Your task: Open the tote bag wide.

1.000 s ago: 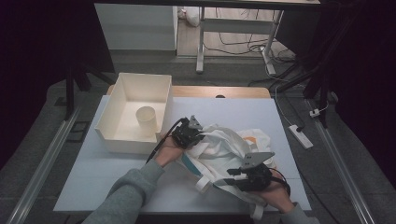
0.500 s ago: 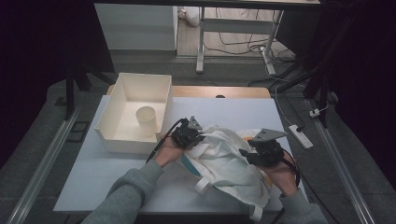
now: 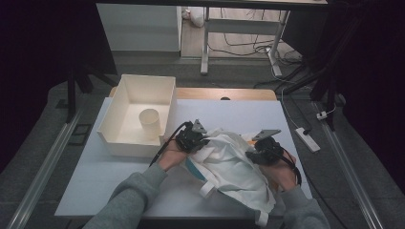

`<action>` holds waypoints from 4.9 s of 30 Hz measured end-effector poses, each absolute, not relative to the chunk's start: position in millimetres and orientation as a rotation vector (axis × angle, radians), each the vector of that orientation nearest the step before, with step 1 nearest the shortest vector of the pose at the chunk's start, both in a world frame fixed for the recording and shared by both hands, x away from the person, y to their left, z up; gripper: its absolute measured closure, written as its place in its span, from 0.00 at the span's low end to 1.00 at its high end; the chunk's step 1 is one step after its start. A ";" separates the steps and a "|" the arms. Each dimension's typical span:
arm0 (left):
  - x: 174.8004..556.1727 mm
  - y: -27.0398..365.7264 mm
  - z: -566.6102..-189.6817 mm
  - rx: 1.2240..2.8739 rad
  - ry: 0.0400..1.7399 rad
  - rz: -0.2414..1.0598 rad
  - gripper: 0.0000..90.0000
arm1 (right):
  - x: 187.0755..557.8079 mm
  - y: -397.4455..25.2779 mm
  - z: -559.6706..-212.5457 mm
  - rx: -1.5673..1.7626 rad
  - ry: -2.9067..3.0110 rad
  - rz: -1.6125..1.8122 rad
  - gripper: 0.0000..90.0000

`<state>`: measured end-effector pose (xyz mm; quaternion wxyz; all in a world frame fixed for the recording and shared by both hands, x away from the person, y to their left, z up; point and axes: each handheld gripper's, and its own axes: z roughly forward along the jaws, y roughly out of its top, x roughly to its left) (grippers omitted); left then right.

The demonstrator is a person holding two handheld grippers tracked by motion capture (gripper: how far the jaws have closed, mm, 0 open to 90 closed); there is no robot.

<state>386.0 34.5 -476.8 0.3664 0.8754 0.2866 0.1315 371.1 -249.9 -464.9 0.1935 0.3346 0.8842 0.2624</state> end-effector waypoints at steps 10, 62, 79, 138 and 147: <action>383.5 42.1 -473.5 2.218 0.734 0.315 0.96 | 362.0 -253.6 -427.2 0.864 2.403 0.861 0.91; 388.2 29.8 -493.2 2.281 0.737 0.313 0.96 | 355.5 -188.5 -450.9 0.630 2.747 0.870 0.66; 387.6 29.4 -491.4 2.237 0.729 0.363 0.96 | 346.6 -184.3 -499.6 0.697 2.797 0.515 1.00; 390.5 29.0 -491.2 2.200 0.764 0.385 0.95 | 415.3 -225.8 -467.1 0.887 2.428 0.981 0.98; 395.4 23.4 -499.3 2.226 0.780 0.407 0.95 | 450.5 -218.2 -482.5 0.892 2.431 0.887 0.98</action>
